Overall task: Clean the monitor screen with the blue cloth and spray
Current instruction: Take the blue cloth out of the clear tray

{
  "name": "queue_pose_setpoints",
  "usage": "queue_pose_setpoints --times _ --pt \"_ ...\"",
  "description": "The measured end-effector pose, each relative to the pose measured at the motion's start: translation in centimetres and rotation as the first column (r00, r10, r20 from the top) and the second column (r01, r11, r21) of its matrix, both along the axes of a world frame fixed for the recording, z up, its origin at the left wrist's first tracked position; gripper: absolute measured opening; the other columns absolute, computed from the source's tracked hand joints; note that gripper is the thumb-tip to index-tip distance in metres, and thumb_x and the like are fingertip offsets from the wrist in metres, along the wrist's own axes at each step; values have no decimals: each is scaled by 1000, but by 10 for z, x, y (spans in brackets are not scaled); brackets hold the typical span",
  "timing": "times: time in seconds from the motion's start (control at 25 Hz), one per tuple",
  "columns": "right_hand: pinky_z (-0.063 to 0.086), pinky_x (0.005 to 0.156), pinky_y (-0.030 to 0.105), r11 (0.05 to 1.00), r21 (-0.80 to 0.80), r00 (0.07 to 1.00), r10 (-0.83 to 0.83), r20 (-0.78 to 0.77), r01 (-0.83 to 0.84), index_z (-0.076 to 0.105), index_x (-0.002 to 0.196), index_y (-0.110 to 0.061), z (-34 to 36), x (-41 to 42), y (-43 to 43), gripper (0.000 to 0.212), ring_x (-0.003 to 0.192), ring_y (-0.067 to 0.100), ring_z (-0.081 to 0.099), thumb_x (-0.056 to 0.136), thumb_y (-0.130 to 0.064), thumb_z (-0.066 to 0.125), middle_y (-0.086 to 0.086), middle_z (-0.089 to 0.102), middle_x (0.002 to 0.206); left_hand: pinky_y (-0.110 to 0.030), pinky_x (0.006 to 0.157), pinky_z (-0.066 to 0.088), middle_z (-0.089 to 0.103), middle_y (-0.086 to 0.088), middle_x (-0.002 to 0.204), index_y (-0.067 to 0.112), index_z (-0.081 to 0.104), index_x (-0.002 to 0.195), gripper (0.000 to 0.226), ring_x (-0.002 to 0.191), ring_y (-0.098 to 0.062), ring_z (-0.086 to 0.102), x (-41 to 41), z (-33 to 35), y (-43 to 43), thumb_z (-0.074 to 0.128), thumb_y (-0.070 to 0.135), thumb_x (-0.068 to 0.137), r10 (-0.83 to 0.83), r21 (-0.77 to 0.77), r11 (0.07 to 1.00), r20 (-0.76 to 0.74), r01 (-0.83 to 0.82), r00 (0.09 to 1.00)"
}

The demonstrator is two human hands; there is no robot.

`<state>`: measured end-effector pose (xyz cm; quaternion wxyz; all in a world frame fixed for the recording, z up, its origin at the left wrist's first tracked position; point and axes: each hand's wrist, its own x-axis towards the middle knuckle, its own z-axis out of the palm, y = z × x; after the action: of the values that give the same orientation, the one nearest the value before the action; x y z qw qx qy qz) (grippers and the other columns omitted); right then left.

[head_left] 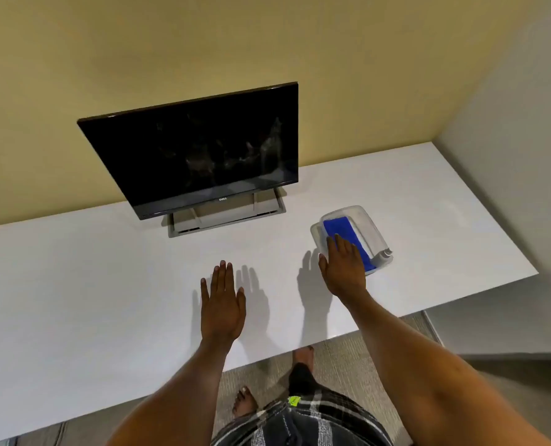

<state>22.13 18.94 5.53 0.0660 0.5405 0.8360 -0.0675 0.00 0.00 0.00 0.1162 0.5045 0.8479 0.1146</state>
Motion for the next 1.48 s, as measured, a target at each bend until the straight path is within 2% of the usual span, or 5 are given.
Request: queue_pose_setpoints --times 0.24,0.44,0.8,1.12,1.48 --pt "44 110 40 989 -112 990 -108 -87 98 45 145 -8 -17 21 65 40 131 29 54 111 -26 35 11 54 147 -46 133 -2 -3 -1 177 17 1 169 65 164 -17 -2 38 -26 47 20 39 111 -3 -139 990 80 15 997" --pt "52 101 44 961 -218 971 -201 -133 169 44 148 -4 -34 29 111 42 125 33 57 112 -24 37 15 55 143 -47 133 4 4 -3 177 14 9 168 63 164 -18 3 56 -43 90 25 36 111 24 -176 984 173 6 985" --pt "52 104 51 877 -392 905 -376 -196 279 40 149 -6 -59 23 157 44 125 36 58 110 -24 43 16 56 139 -45 133 3 5 -5 177 13 5 168 64 164 -21 7 68 -57 108 26 34 112 56 -272 962 98 -27 994" --pt "56 101 44 841 -445 882 -427 -198 308 57 127 -3 -71 23 167 30 111 32 67 105 -23 58 15 68 122 -44 134 3 -2 -4 177 16 5 168 62 164 -19 3 77 -65 110 22 37 112 99 -390 919 107 -49 989" --pt "54 77 41 869 -437 829 -411 -379 231 53 110 -12 -58 24 147 21 87 28 68 100 -30 58 6 69 96 -47 133 5 -2 -4 177 17 9 168 60 164 -19 4 79 -59 109 22 36 112 92 -432 901 101 -39 991"
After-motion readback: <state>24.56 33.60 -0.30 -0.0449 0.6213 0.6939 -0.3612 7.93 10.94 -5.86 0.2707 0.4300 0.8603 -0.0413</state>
